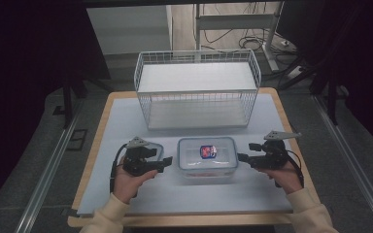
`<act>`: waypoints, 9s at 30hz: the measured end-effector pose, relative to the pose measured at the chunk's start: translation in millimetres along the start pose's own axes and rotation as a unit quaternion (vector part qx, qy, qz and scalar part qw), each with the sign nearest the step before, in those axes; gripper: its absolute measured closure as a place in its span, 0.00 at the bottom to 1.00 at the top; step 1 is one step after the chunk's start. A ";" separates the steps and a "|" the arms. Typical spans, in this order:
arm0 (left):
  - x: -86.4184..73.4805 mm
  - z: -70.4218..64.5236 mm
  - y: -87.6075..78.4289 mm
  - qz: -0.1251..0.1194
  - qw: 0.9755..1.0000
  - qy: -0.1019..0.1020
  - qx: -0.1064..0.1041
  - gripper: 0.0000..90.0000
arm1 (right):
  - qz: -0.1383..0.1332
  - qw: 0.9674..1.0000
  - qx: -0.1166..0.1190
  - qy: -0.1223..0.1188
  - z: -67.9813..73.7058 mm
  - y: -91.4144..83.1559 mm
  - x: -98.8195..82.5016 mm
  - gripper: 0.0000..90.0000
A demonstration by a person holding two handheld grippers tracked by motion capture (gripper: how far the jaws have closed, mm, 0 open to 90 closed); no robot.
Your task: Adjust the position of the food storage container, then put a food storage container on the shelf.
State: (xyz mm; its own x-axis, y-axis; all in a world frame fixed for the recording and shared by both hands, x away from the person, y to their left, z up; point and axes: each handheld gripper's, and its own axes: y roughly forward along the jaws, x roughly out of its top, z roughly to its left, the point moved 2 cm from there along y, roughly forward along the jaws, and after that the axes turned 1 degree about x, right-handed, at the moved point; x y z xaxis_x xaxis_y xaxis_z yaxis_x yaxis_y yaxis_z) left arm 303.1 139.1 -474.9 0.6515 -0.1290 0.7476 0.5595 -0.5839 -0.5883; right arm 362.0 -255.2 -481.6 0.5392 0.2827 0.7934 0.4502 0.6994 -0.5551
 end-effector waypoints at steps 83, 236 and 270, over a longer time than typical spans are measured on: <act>3.4 -3.2 67.8 0.082 0.989 -0.082 -0.097 0.36 | 0.066 0.973 0.126 0.183 -17.8 40.8 -3.2 0.40; 168.5 -4.9 -59.2 -0.067 0.997 0.009 -0.037 0.71 | -0.096 0.980 0.144 0.092 14.8 -24.6 187.2 0.60; 245.5 58.6 -10.0 -0.018 0.997 -0.055 -0.055 0.70 | -0.049 0.979 0.110 0.164 -47.3 28.9 264.5 0.56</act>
State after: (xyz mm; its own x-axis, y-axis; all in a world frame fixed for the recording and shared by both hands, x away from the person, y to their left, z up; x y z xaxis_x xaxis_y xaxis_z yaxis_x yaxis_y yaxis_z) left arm 487.5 160.2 -303.6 0.6870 -0.0216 0.7263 0.5286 -0.6710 -0.5199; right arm 551.3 -191.4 -299.7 0.7167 0.0054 0.6973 0.3668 0.8476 -0.3836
